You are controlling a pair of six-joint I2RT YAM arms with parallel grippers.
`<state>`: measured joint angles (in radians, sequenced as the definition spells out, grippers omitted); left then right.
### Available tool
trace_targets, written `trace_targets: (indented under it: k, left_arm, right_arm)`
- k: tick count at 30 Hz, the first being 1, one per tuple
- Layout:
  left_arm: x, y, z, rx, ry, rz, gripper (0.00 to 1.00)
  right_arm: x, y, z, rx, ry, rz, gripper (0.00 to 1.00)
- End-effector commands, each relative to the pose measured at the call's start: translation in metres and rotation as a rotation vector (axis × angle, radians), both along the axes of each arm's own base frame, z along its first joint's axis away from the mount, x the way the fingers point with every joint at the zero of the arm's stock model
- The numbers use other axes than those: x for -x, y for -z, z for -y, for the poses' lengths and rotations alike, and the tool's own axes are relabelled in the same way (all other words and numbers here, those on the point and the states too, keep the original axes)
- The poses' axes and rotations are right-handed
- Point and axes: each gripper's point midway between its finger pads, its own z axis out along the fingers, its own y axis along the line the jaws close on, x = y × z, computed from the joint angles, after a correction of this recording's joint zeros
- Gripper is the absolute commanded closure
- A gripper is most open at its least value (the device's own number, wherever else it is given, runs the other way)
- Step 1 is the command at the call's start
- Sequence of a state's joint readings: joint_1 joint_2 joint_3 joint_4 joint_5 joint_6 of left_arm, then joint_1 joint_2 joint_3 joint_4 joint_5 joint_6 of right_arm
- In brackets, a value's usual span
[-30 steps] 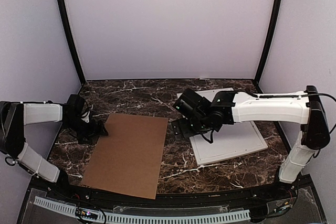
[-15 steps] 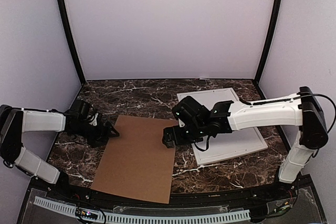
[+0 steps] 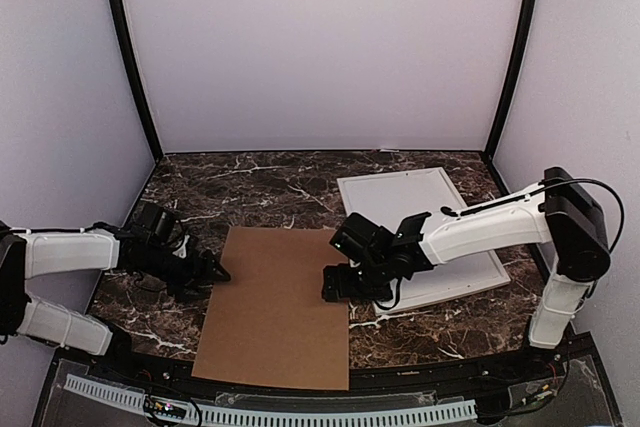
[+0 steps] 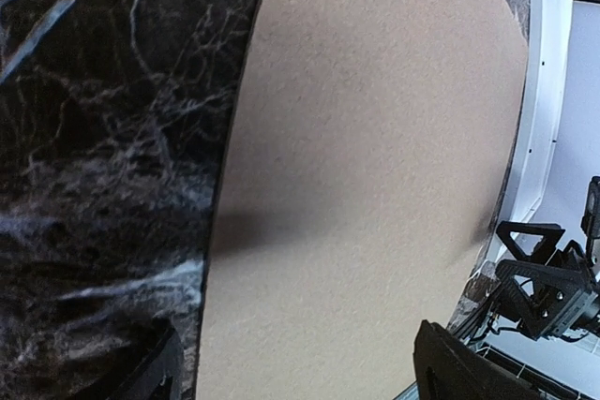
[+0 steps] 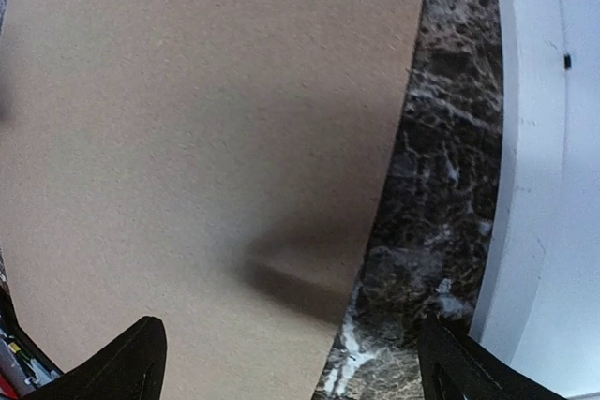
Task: Put the photo into the frame
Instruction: Pick up the backboard from the center of the board.
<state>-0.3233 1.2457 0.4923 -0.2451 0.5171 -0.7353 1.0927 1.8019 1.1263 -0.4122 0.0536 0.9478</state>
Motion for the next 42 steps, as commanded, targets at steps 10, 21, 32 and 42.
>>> trace_targets:
  k: [10,21,32,42]
  left_arm:
    - [0.057,0.032,-0.008,-0.177,0.111,-0.160,0.08]
    - [0.066,0.036,0.025,-0.035,0.154,-0.160,0.15]
    - [0.047,-0.006,0.058,0.212,0.191,0.037,0.21]
    - [0.043,-0.044,0.070,0.305,0.248,0.141,0.24]
  right_arm:
    - [0.042,0.012,-0.010,-0.118,0.061,-0.162,0.07]
    - [0.048,0.026,-0.017,-0.167,0.110,-0.250,0.09]
    - [0.030,0.014,-0.021,-0.307,0.157,-0.259,0.16]
    - [0.026,0.015,-0.025,-0.288,0.114,-0.245,0.18]
